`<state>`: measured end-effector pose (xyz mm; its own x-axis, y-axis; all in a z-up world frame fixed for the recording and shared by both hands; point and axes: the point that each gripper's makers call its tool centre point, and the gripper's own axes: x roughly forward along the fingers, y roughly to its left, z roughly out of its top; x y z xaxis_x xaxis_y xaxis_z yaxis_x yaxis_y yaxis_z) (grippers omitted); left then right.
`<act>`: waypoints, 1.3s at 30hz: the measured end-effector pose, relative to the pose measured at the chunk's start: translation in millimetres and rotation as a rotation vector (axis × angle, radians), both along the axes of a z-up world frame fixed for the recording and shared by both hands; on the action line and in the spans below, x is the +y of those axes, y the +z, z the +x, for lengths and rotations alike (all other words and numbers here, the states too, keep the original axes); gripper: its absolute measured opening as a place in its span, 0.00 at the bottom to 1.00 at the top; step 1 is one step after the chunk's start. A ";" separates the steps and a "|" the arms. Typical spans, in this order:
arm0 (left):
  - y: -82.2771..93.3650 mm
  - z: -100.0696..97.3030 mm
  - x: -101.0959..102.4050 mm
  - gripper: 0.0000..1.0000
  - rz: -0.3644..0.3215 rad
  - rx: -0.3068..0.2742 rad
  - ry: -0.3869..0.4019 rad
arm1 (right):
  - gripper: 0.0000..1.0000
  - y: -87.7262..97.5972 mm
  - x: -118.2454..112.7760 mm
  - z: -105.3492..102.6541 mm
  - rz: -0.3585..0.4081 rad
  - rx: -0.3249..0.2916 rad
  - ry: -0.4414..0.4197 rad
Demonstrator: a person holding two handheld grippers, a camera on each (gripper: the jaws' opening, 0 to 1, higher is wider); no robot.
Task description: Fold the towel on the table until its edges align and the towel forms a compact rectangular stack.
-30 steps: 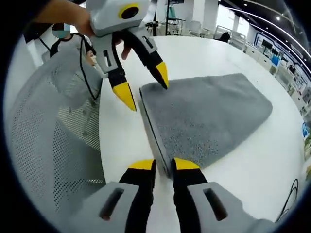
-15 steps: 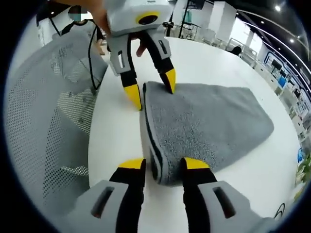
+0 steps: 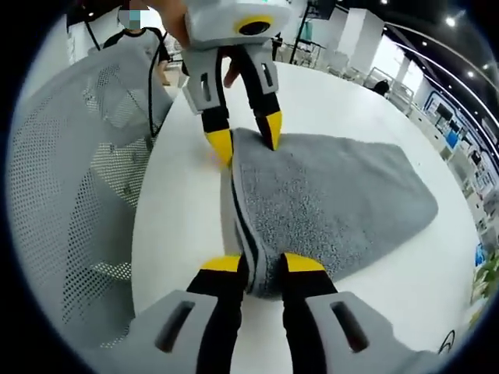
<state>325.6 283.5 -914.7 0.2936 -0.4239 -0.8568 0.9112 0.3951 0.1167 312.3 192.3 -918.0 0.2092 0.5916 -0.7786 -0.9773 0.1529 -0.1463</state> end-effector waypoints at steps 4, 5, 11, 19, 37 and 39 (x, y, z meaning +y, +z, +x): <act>-0.5 5.2 1.5 0.20 0.031 -0.021 0.017 | 0.10 -0.4 1.3 2.9 -0.015 0.024 -0.023; -0.5 4.5 1.4 0.19 0.043 -0.025 0.020 | 0.10 -0.1 1.4 3.1 -0.016 0.029 -0.025; 0.7 -4.4 -0.7 0.13 0.081 0.000 -0.009 | 0.06 1.1 0.4 -2.7 -0.017 0.085 -0.053; 2.9 -18.4 1.2 0.13 0.069 0.059 -0.020 | 0.04 4.4 2.3 -21.7 -0.025 0.141 -0.048; 22.2 -55.9 -2.1 0.13 -0.008 0.108 -0.045 | 0.04 28.7 -3.6 -57.8 0.010 0.273 -0.041; 26.7 -57.2 -1.6 0.13 -0.013 0.119 -0.041 | 0.04 32.2 -3.4 -59.4 0.025 0.283 -0.046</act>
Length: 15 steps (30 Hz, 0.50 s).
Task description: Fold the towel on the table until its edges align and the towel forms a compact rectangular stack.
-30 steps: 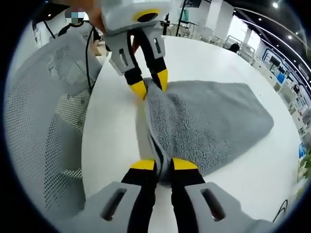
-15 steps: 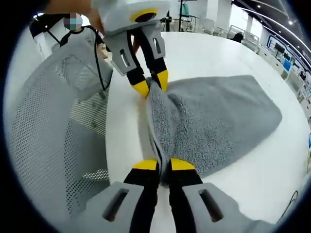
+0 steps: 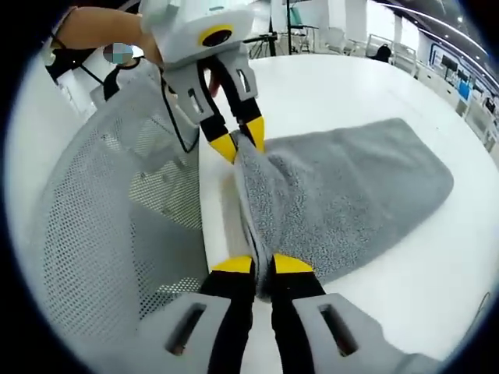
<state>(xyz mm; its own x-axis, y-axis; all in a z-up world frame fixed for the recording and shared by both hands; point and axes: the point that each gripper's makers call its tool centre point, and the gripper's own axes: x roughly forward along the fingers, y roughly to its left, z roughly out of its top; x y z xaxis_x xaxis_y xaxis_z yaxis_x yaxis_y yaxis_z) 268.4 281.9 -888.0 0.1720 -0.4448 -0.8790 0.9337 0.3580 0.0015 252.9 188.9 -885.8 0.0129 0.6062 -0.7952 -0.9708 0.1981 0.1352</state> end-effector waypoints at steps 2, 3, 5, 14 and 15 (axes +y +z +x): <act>6.2 -1.5 0.2 0.13 -0.008 0.019 0.008 | 0.04 3.1 0.4 -3.1 0.009 0.006 -0.001; 8.6 -1.5 0.3 0.13 -0.013 0.024 0.016 | 0.04 5.3 0.4 -4.4 0.015 0.004 0.001; 12.3 -2.1 1.0 0.13 -0.019 0.037 0.025 | 0.04 8.4 0.8 -5.2 0.023 0.002 0.002; 33.9 -4.6 3.2 0.13 -0.044 0.051 0.032 | 0.04 26.8 4.2 -9.1 0.066 0.020 -0.013; 35.5 -4.9 3.4 0.13 -0.047 0.055 0.033 | 0.04 28.1 4.4 -9.6 0.068 0.023 -0.012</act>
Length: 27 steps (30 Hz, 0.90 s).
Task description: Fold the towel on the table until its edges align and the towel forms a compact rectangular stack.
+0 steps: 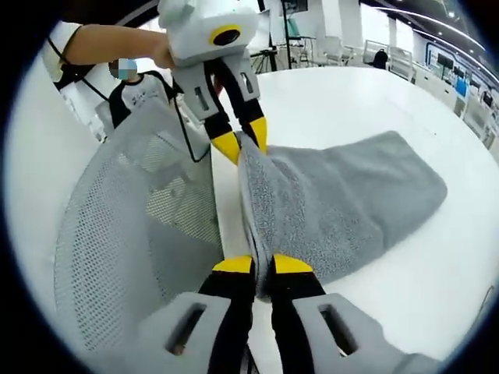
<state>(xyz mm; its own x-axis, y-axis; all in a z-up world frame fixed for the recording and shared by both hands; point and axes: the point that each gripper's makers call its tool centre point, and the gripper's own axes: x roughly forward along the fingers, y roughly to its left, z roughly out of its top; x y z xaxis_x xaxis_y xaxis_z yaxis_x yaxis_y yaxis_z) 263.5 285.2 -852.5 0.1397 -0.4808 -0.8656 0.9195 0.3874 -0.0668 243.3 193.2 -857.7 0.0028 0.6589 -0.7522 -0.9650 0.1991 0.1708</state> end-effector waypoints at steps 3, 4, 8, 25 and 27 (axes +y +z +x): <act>4.6 -0.1 1.0 0.13 -0.015 0.012 0.009 | 0.04 5.9 0.7 -1.1 0.010 0.009 0.000; 6.2 0.1 1.2 0.13 -0.020 0.014 0.012 | 0.04 6.5 0.6 -1.0 0.012 0.009 0.000; 14.5 -0.7 0.8 0.13 -0.038 0.013 0.016 | 0.05 14.4 0.4 -1.0 0.030 0.012 0.006; 50.0 5.2 -0.6 0.13 -0.120 0.023 0.027 | 0.05 51.3 1.4 -1.1 0.105 0.089 -0.006; 54.7 7.6 -1.0 0.13 -0.124 0.020 0.030 | 0.05 55.5 2.2 -0.5 0.118 0.103 -0.016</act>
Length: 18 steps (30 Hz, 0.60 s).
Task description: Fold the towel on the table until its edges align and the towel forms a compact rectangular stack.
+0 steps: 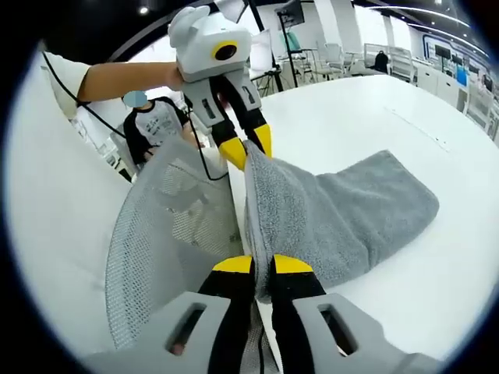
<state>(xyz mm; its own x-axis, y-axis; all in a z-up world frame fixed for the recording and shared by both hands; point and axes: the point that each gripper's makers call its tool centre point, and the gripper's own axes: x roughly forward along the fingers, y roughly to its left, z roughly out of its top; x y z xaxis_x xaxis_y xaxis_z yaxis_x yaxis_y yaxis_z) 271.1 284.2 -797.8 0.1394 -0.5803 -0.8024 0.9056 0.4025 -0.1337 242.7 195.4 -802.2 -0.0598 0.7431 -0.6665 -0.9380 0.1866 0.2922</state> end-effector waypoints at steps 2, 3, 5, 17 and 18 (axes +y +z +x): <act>5.3 2.8 0.2 0.13 -0.004 0.001 0.003 | 0.05 5.1 1.1 -1.1 0.020 0.029 -0.005; 7.3 3.4 -0.1 0.13 -0.008 0.008 0.004 | 0.05 6.6 1.1 -1.8 0.024 0.042 -0.004; 10.8 4.9 -0.8 0.13 -0.011 0.019 0.007 | 0.05 9.6 1.8 -1.5 0.032 0.062 -0.008; 5.9 27.7 -0.7 0.13 0.021 0.051 0.030 | 0.05 11.8 2.8 24.7 0.049 -0.008 -0.074; 5.6 29.9 -0.9 0.13 0.021 0.057 0.036 | 0.05 12.5 2.5 26.6 0.052 -0.010 -0.078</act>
